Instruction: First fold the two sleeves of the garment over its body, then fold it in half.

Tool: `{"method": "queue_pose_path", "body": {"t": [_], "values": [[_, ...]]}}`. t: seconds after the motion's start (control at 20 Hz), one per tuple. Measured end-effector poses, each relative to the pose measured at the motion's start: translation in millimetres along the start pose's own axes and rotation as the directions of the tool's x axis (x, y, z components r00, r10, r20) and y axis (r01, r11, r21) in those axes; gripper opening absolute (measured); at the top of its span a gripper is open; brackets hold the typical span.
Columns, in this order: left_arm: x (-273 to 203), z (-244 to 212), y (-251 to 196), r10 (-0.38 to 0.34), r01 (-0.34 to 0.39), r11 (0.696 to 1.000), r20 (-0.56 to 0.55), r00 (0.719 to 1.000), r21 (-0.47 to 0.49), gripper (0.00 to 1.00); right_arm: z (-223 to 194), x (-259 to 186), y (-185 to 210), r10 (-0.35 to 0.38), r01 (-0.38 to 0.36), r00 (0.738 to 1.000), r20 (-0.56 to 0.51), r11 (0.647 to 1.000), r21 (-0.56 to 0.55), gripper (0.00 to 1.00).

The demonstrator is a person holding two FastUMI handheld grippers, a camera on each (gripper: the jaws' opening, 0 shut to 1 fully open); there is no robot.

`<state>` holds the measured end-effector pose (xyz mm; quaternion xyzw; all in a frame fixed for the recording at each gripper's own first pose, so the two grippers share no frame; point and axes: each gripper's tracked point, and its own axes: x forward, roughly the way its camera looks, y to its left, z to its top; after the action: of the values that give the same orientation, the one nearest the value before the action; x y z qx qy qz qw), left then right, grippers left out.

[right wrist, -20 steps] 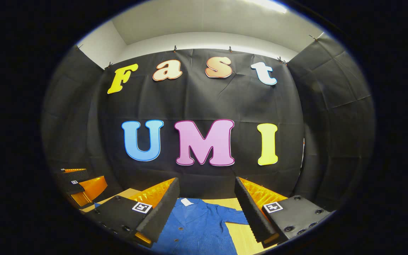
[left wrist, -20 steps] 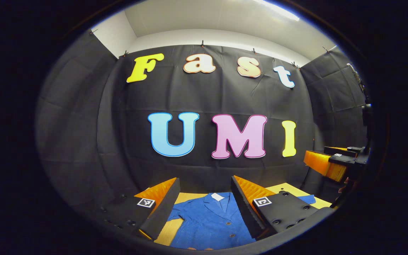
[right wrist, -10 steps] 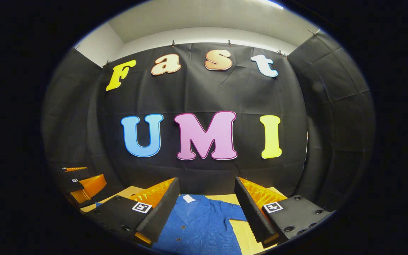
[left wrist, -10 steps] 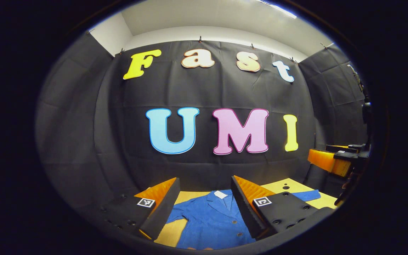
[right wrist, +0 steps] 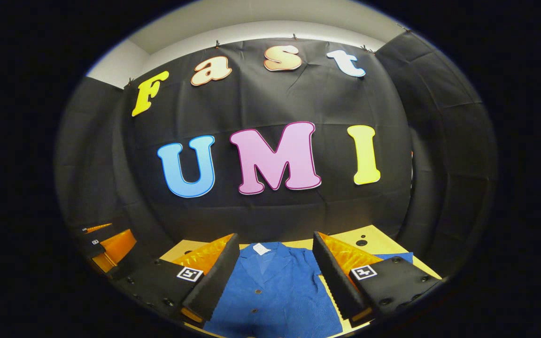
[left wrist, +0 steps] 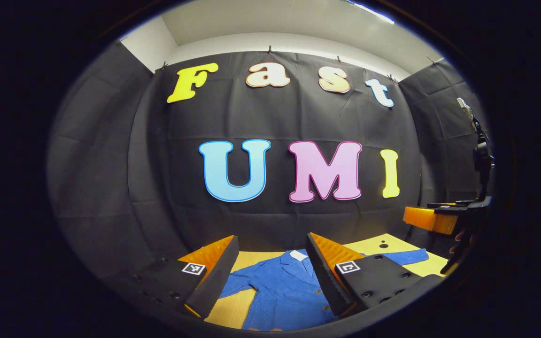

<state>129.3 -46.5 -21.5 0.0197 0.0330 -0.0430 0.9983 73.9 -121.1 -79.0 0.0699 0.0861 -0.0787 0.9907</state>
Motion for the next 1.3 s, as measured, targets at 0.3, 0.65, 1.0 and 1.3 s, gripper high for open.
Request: {"method": "queue_pose_path", "body": {"t": [0.3, 0.65, 1.0, 1.3], "values": [[0, -12, 1, -0.003, 0.002, 0.999, -0.029, 1.000, -0.036, 0.83, -8, 25, -46, -0.102, 0.102, 0.994, -0.026, 0.995, -0.009, 0.98], [-1, -39, -7, 0.022, -0.026, 0.999, -0.119, 0.993, -0.035, 0.83, -63, 64, -203, -0.369, 0.367, 0.915, -0.162, 0.929, -0.042, 0.98], [17, -68, -29, 0.067, -0.082, 0.995, -0.230, 0.971, -0.057, 0.83, -162, 80, -356, -0.542, 0.559, 0.741, -0.396, 0.825, -0.084, 0.99], [32, -82, -76, 0.061, -0.079, 0.996, -0.295, 0.954, -0.049, 0.83, -265, 99, -454, -0.556, 0.665, 0.528, -0.642, 0.741, -0.095, 1.00]]}}
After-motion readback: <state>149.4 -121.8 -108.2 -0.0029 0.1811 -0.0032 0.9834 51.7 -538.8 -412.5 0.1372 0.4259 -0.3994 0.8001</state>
